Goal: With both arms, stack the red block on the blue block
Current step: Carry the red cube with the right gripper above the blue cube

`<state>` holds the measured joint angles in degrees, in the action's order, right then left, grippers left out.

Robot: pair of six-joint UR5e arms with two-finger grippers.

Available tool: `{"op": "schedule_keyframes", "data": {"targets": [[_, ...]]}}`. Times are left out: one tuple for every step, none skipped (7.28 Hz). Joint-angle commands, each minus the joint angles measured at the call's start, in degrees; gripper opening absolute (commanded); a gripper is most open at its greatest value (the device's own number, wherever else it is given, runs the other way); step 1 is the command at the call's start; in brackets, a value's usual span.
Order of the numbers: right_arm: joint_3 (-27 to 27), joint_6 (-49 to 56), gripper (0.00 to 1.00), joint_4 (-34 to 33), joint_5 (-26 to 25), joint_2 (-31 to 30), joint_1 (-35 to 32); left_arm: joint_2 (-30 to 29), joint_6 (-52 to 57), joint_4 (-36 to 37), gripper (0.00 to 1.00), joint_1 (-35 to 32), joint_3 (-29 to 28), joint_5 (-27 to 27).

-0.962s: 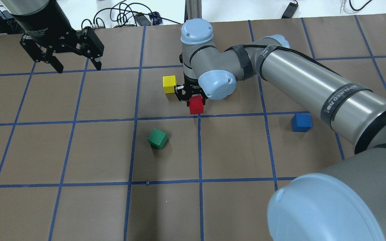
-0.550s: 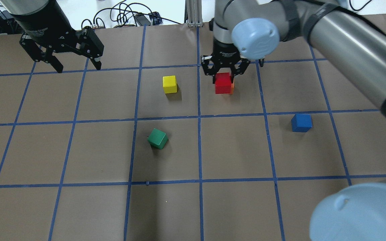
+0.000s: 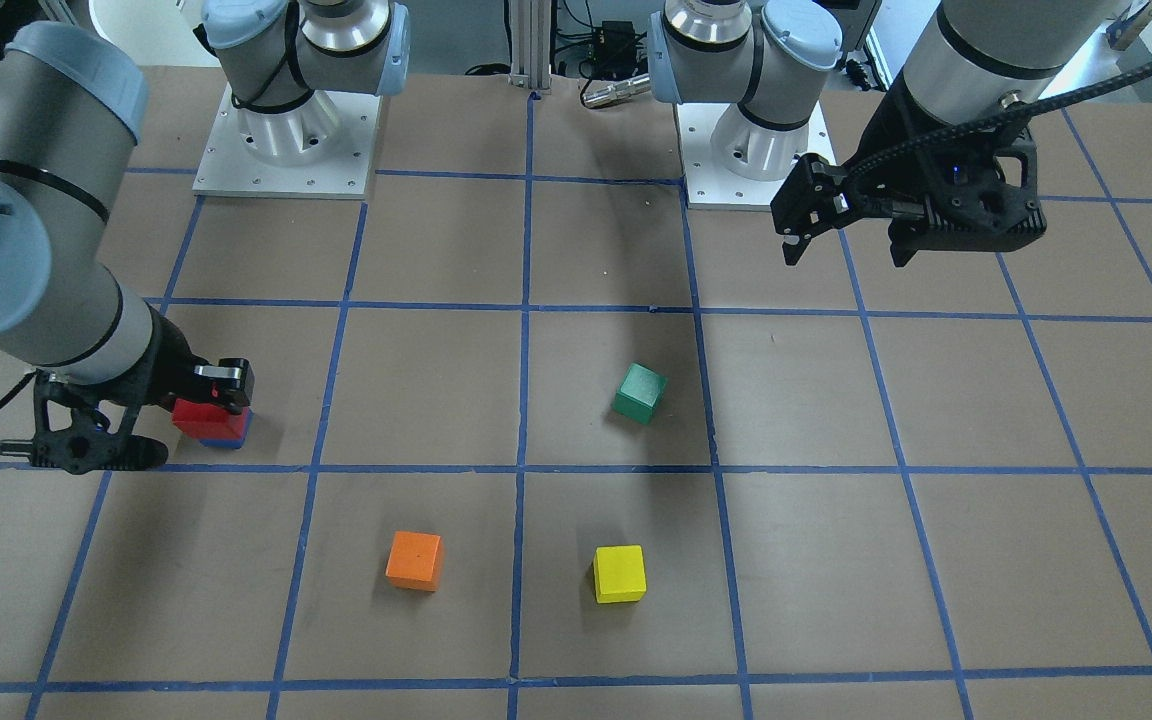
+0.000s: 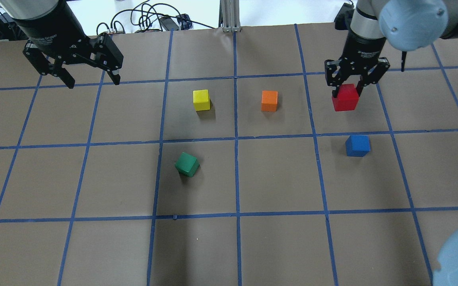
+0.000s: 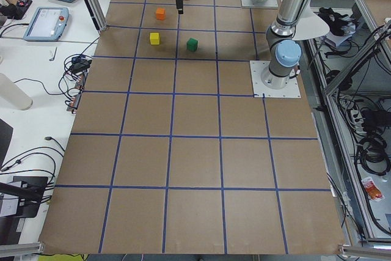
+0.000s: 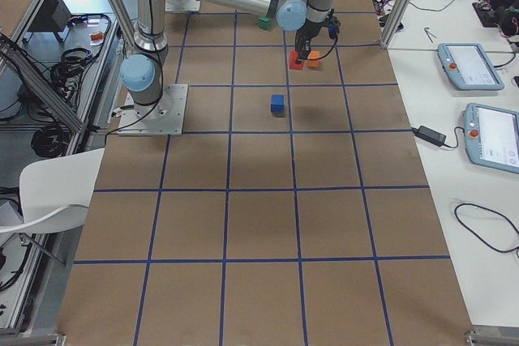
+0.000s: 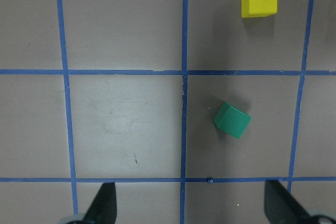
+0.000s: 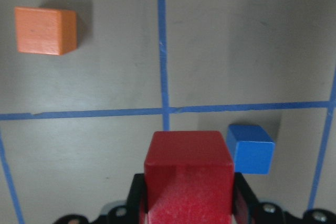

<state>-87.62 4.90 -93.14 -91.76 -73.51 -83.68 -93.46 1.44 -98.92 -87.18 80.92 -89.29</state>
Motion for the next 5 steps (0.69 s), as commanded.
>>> {"op": "schedule_keyframes", "data": {"targets": [[-7.3,4.7,0.0,-4.1,-0.4,-2.5,4.7,1.3,0.2,0.3,1.0,0.0,1.8,0.0],[-11.1,4.7,0.0,-8.3,-0.4,-3.4,4.8,1.6,0.2,0.6,1.0,0.0,2.3,0.0],[-14.4,4.7,0.0,-12.6,-0.5,-3.8,4.9,1.7,0.2,0.7,1.0,0.0,2.4,0.0],[-16.7,5.4,0.0,-16.5,-0.6,-3.8,5.1,1.9,0.3,0.7,1.0,0.0,2.5,0.0],[-17.9,5.5,0.0,-17.6,-1.7,-3.8,5.3,1.9,0.2,0.8,1.0,0.0,2.5,0.1]]}}
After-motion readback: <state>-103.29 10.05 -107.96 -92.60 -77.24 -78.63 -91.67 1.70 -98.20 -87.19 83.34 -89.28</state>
